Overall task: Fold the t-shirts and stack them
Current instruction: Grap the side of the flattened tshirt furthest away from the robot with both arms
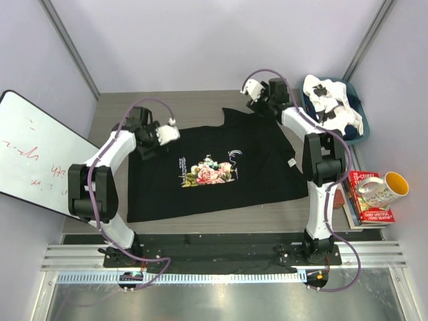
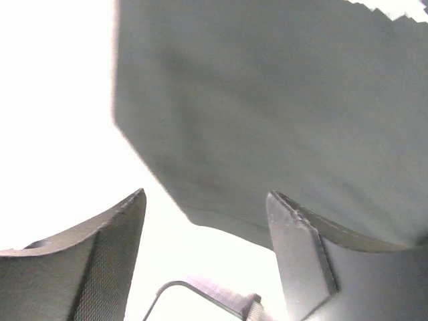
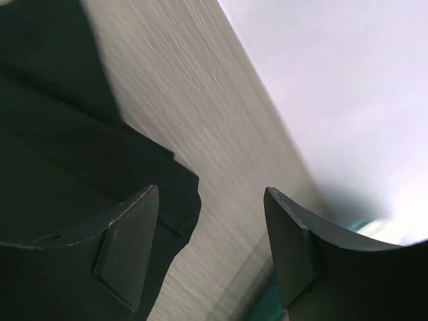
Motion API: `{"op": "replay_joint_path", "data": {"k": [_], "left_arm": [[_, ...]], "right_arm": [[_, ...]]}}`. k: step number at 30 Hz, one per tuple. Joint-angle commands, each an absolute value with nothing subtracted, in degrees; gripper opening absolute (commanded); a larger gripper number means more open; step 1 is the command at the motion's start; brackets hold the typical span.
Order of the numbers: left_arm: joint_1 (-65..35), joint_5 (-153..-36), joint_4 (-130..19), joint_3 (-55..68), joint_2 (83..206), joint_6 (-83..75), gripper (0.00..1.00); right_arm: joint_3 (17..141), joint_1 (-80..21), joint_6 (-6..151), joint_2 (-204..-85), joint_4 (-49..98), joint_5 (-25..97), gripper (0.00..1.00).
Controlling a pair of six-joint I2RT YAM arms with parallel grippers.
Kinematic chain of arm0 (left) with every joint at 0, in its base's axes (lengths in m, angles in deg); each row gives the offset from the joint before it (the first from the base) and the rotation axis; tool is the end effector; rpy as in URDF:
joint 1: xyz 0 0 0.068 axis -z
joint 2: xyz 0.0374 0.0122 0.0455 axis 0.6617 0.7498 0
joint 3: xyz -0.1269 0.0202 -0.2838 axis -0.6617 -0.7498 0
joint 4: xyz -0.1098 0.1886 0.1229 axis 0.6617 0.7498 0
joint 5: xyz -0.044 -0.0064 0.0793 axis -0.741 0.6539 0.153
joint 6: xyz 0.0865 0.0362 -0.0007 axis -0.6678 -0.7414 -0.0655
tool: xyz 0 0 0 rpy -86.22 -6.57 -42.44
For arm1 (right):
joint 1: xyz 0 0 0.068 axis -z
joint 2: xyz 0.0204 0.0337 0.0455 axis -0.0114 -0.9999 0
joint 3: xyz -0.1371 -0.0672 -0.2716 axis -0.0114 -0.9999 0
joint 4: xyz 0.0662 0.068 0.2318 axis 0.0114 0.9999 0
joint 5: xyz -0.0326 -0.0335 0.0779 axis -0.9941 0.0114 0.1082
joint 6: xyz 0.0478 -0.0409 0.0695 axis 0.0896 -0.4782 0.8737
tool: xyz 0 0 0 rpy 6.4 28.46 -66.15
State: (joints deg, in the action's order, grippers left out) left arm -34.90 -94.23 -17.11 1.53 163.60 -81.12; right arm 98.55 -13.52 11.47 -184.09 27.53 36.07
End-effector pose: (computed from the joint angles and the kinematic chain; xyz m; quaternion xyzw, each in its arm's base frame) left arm 0.3450 -0.0514 0.2218 0.5856 0.7754 0.0525 0.2306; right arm 0.5329 0.1332 0.2503 -0.5026 0.6998 -0.1242 0.4921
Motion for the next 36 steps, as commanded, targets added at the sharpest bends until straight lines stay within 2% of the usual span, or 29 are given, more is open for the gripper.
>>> {"op": "replay_joint_path", "data": {"k": [1, 3, 6, 11, 17, 24, 32, 36], "left_arm": [[-36.33, -94.38, -20.47, 12.84, 168.72, -63.32, 0.76], [-37.47, -94.46, -16.43, 19.95, 173.20, -57.79, 0.83], [-39.58, -98.06, -11.26, 28.83, 177.26, -51.98, 0.86], [-40.46, -103.50, -6.85, 33.16, 180.88, -54.24, 0.91], [-40.55, -102.91, 2.65, 36.67, 186.31, -63.65, 0.92], [-43.27, -99.04, 0.02, 38.34, 189.92, -64.89, 0.92], [-46.96, -102.37, 3.53, 49.06, 197.74, -64.62, 0.91], [-47.05, -106.84, 11.32, 57.39, 204.15, -65.68, 0.85]], "right_arm": [[109.94, -10.15, 29.22, -190.59, 39.96, 36.23, 0.70], [116.79, -8.31, 36.39, -195.25, 42.33, 36.67, 0.70], [125.32, -5.14, 47.55, -201.22, 45.85, 39.56, 0.70], [131.49, -2.15, 55.60, -206.68, 47.44, 47.65, 0.72], [130.71, -1.36, 58.93, -206.78, 47.62, 56.78, 0.73], [127.72, 0.93, 60.52, -205.64, 48.67, 63.03, 0.72], [127.36, 0.93, 60.52, -205.02, 48.67, 64.88, 0.69], [127.10, 0.93, 60.44, -204.84, 48.85, 65.50, 0.67]]}}
